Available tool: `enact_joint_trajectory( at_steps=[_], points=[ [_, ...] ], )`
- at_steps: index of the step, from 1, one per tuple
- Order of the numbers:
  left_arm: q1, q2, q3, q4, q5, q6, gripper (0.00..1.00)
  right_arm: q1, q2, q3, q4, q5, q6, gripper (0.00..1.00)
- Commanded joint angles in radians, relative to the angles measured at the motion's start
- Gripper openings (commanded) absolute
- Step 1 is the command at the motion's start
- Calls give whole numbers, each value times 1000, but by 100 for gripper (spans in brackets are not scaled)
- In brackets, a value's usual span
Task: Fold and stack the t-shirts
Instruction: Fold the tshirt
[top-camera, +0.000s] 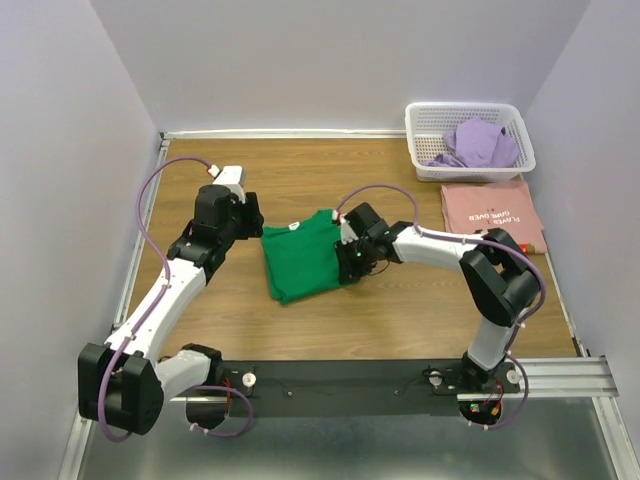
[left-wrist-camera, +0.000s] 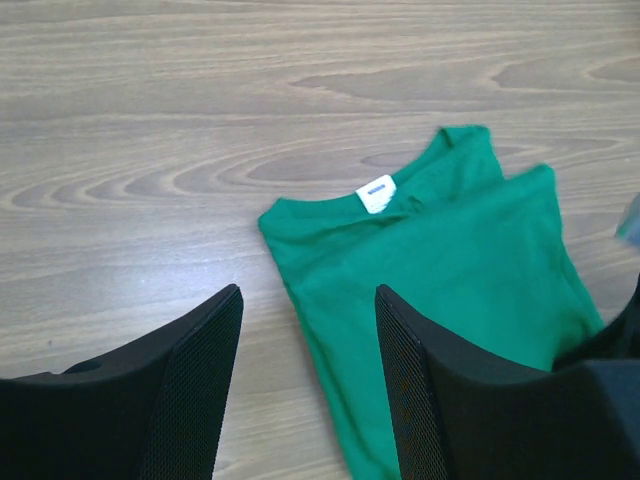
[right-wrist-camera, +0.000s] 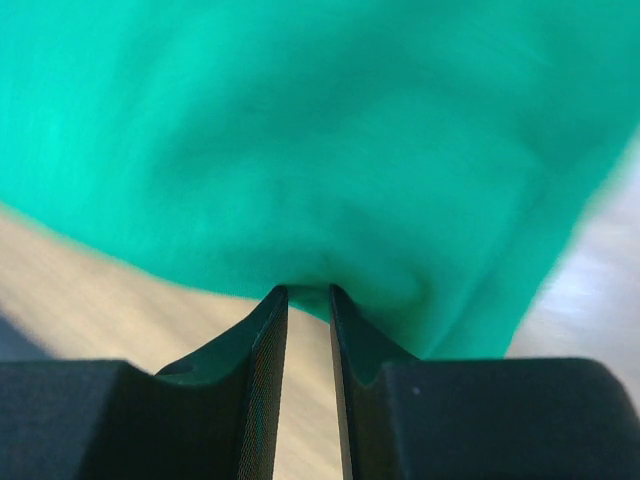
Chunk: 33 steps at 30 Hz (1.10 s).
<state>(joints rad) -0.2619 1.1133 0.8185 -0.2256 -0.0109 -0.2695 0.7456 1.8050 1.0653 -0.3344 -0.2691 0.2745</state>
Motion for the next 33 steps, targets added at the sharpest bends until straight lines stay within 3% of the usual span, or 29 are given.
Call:
enact_joint_trajectory(
  at_steps=[1, 7, 10, 13, 15, 16, 19, 21, 27, 33],
  points=[
    [0, -27, -36, 0, 55, -34, 64, -124, 20, -44, -100, 253, -116, 31],
    [0, -3, -94, 58, 218, -71, 64, -210, 85, 99, -176, 753, -303, 29],
    [-5, 55, -88, 74, 269, -94, 64, -244, 111, 209, -176, 827, -311, 28],
    [-16, 97, -70, 77, 293, -126, 63, -244, 80, 280, -178, 733, -279, 29],
    [-40, 128, -65, 98, 305, -166, 63, -244, 48, 321, -178, 540, -200, 33],
    [-57, 143, -65, 118, 305, -189, 61, -242, 21, 337, -176, 416, -169, 47],
    [-100, 170, -74, 158, 313, -272, 59, -207, 2, 346, -166, 323, -26, 58],
    [-155, 207, -79, 198, 302, -312, 59, -177, 2, 354, -166, 324, 72, 65],
    [-212, 301, -65, 249, 207, -424, 57, -81, 79, 380, -163, 407, 239, 66],
    [-220, 410, 1, 247, 161, -410, 52, -60, 134, 446, -164, 442, 302, 66]
  ],
)
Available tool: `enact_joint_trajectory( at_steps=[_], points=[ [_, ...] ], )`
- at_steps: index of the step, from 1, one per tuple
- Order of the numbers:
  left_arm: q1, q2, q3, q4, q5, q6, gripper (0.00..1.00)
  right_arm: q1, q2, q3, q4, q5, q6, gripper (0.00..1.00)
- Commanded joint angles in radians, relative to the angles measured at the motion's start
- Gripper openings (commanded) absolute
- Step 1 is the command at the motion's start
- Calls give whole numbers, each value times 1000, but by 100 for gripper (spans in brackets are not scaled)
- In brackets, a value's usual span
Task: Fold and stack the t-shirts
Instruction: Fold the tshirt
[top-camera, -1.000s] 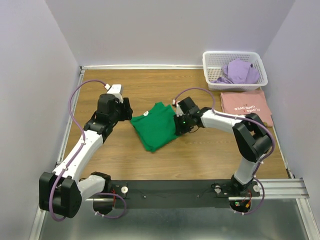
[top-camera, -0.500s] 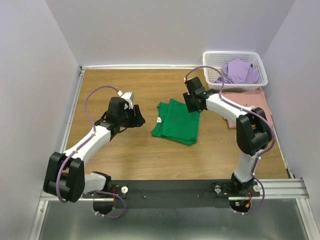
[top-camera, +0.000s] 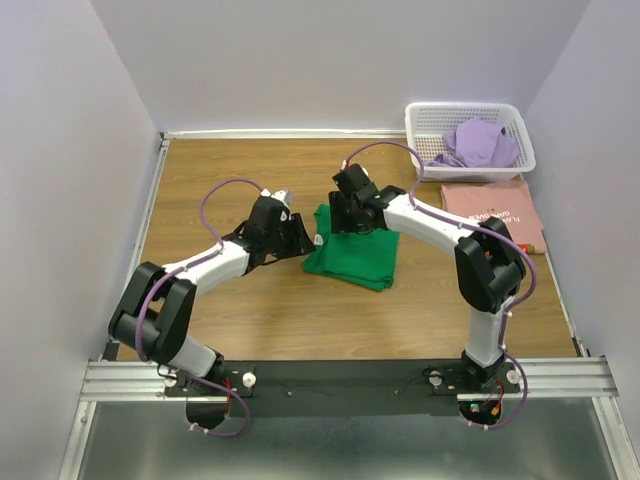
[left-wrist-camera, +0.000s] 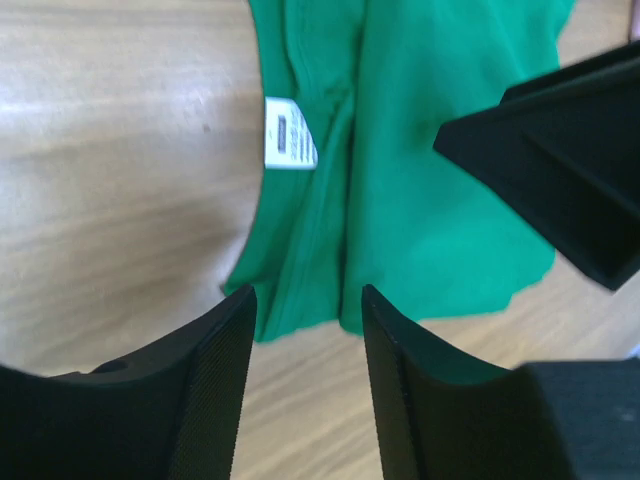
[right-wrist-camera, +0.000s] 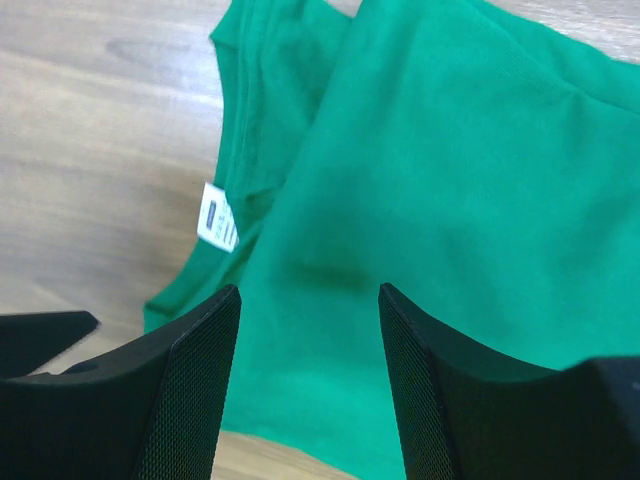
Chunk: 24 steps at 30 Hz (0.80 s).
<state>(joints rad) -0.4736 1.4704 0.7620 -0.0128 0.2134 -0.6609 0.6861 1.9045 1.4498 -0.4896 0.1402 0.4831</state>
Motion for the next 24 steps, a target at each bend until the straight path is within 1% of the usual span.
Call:
enact_joint_trajectory(
  at_steps=[1, 2, 3, 6, 10, 14, 15, 17, 18, 20, 21, 23, 24],
  points=[
    [-14, 79, 72, 33, -63, -16, 49, 6, 48, 75, -9, 38, 98, 66],
    [-17, 91, 80, 30, -63, -13, 48, 4, 54, 75, -9, 39, 104, 66],
    [-23, 105, 86, 30, -62, -5, 44, 4, 62, 89, -9, 39, 118, 66],
    [-46, 142, 106, 14, -74, -2, 42, 7, 87, 106, -9, 35, 132, 66],
    [-62, 160, 100, -5, -88, -28, 34, 6, 107, 112, -14, 47, 147, 66],
    [-76, 154, 79, 5, -91, -51, 30, 6, 134, 110, -15, 53, 160, 65],
    [-79, 160, 77, 7, -86, -55, 25, 6, 140, 110, -15, 49, 166, 65],
    [-79, 183, 65, 8, -75, -72, 23, 7, 152, 116, -15, 42, 170, 63],
    [-79, 191, 59, 29, -71, -80, 19, 9, 165, 119, -15, 42, 170, 62],
    [-79, 217, 43, 42, -59, -89, 17, 9, 172, 129, -15, 41, 172, 59],
    [-79, 223, 40, 45, -40, -95, 15, 10, 176, 129, -15, 41, 172, 58],
    [-79, 237, 31, 47, -25, -112, 12, 10, 180, 130, -15, 44, 172, 56],
    [-80, 240, 27, 48, -7, -117, 10, 10, 180, 129, -15, 44, 172, 54]
  ],
)
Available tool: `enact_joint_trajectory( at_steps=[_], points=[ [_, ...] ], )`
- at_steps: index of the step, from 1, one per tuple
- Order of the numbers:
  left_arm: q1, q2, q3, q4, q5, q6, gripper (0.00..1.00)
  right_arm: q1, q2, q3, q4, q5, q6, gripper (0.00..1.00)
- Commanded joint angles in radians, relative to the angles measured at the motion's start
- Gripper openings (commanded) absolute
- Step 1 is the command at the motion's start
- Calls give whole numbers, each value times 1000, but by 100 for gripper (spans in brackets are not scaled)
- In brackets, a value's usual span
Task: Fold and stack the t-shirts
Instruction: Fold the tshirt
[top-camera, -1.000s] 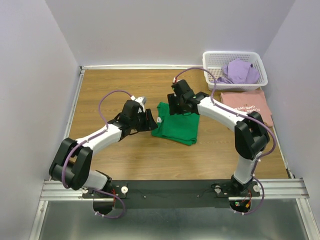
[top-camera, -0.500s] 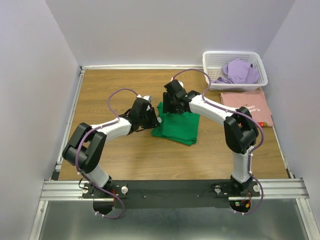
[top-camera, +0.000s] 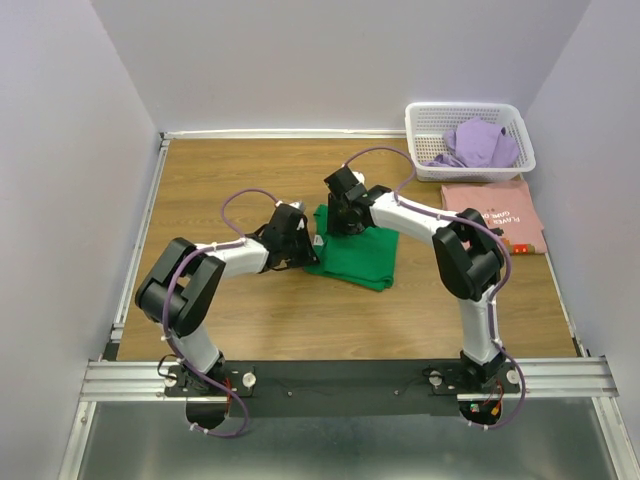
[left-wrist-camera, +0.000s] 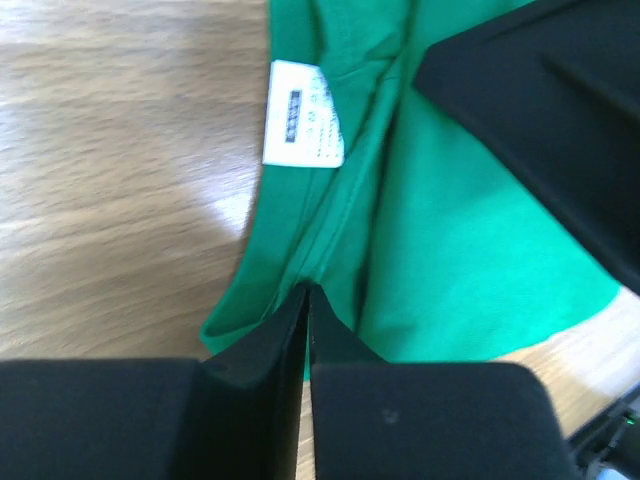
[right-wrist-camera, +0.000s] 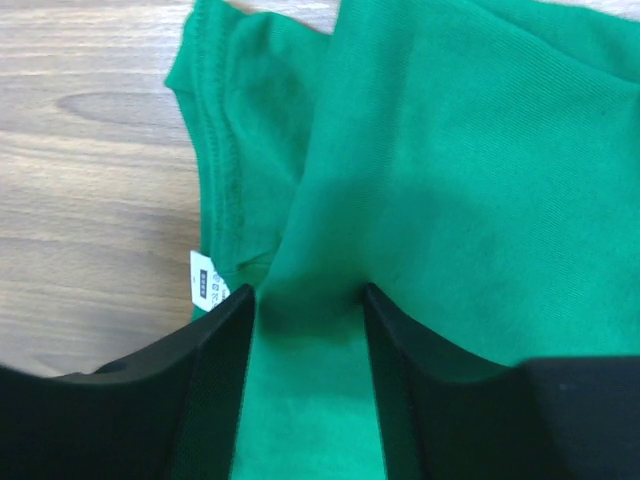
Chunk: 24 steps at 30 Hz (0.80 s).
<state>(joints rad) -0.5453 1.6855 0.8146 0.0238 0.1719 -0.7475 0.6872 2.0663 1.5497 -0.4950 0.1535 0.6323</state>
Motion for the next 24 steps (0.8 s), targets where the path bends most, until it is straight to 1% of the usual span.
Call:
enact_joint_trajectory(
  at_steps=[1, 2, 3, 5, 6, 11, 12, 13, 17, 24],
  points=[
    [-7, 29, -37, 14, 41, -44, 10, 9, 21, 27, -10, 34, 21, 51],
    [-7, 29, -43, 16, 55, -52, 9, 9, 20, 24, -10, 32, 21, 49],
    [-8, 28, -51, 21, 66, -58, 9, 9, 20, 23, -10, 32, 18, 43],
    [-8, 16, -75, 34, 83, -85, 8, 9, 11, 15, -11, 35, 18, 37],
    [-8, 7, -84, 41, 98, -98, 6, 9, 8, 12, -11, 37, 17, 31],
    [-18, -44, -123, 61, 120, -142, 6, 9, -28, -11, -11, 34, -5, 13],
    [-22, -58, -129, 62, 124, -150, 6, 9, -32, -16, -11, 29, -8, 3],
    [-27, -75, -137, 62, 126, -156, 6, 9, -47, -29, -11, 21, -13, 1],
    [-39, -127, -155, 68, 121, -179, 6, 9, -81, -51, -10, -20, -32, 1],
    [-33, -259, -169, 85, 51, -199, 13, 9, -135, -97, -8, -66, -60, 1]
  ],
)
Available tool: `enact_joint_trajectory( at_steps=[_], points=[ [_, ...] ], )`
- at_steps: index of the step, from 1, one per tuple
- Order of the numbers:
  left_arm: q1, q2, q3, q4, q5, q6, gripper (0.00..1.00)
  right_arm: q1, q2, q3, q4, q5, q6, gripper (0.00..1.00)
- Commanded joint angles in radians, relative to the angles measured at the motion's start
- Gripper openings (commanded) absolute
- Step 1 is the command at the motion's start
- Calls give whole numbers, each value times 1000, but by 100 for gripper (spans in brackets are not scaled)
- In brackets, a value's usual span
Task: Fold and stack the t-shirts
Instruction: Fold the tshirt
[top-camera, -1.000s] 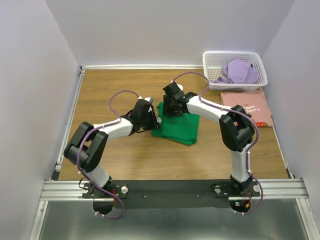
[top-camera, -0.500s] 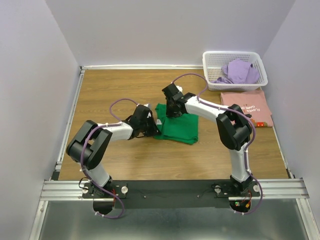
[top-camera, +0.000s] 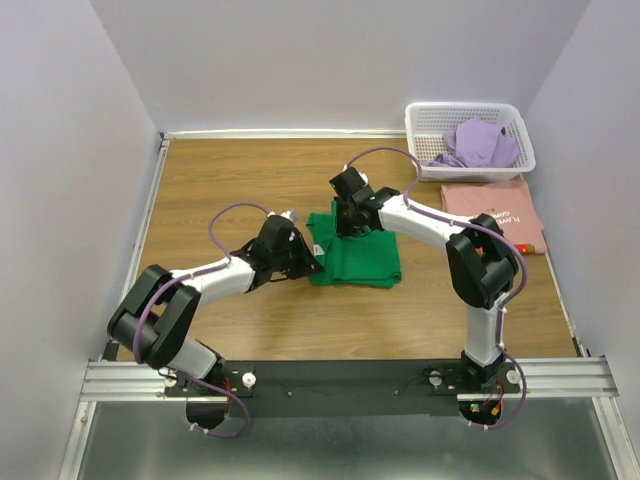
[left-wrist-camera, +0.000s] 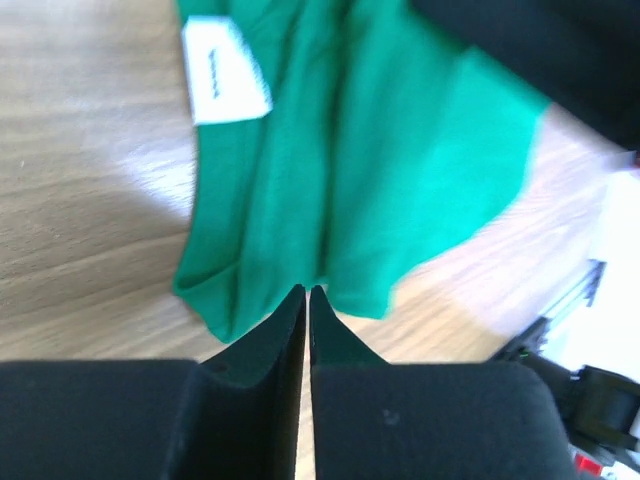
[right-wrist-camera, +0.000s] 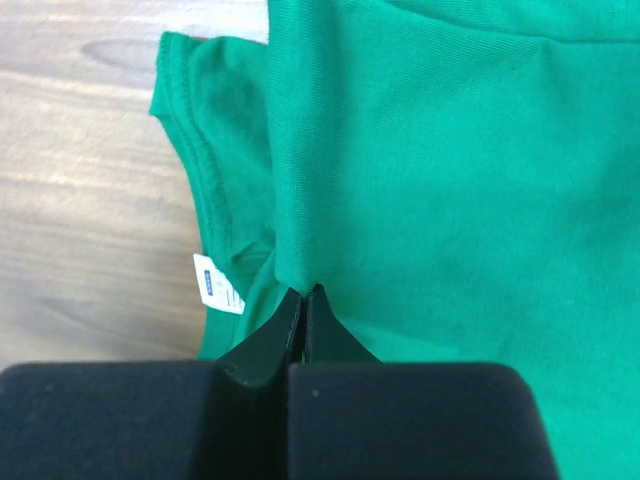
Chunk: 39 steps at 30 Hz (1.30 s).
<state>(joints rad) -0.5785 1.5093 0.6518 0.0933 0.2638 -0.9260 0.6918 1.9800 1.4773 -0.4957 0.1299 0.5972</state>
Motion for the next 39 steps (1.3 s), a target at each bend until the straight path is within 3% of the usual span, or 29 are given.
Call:
enact_joint_trajectory(
  at_steps=[1, 6, 11, 14, 20, 39],
  points=[
    [3, -96, -9, 28, -43, -22, 13, 5, -52, -25, -7, -42, -31, 1],
    [68, -86, 8, 126, -12, 12, 10, 6, -55, -12, -6, -58, -56, 1],
    [78, 35, 77, 152, 20, 61, 6, 5, -47, -3, -6, -72, -63, 1],
    [92, 115, 77, 248, 63, 76, 1, 5, -44, -6, -6, -79, -65, 1],
    [108, 235, 112, 275, 62, 110, 1, 6, -46, -12, 0, -84, -74, 1],
    [120, 333, 31, 353, 72, 41, 0, 5, -98, -5, 5, -182, -120, 1]
  ],
)
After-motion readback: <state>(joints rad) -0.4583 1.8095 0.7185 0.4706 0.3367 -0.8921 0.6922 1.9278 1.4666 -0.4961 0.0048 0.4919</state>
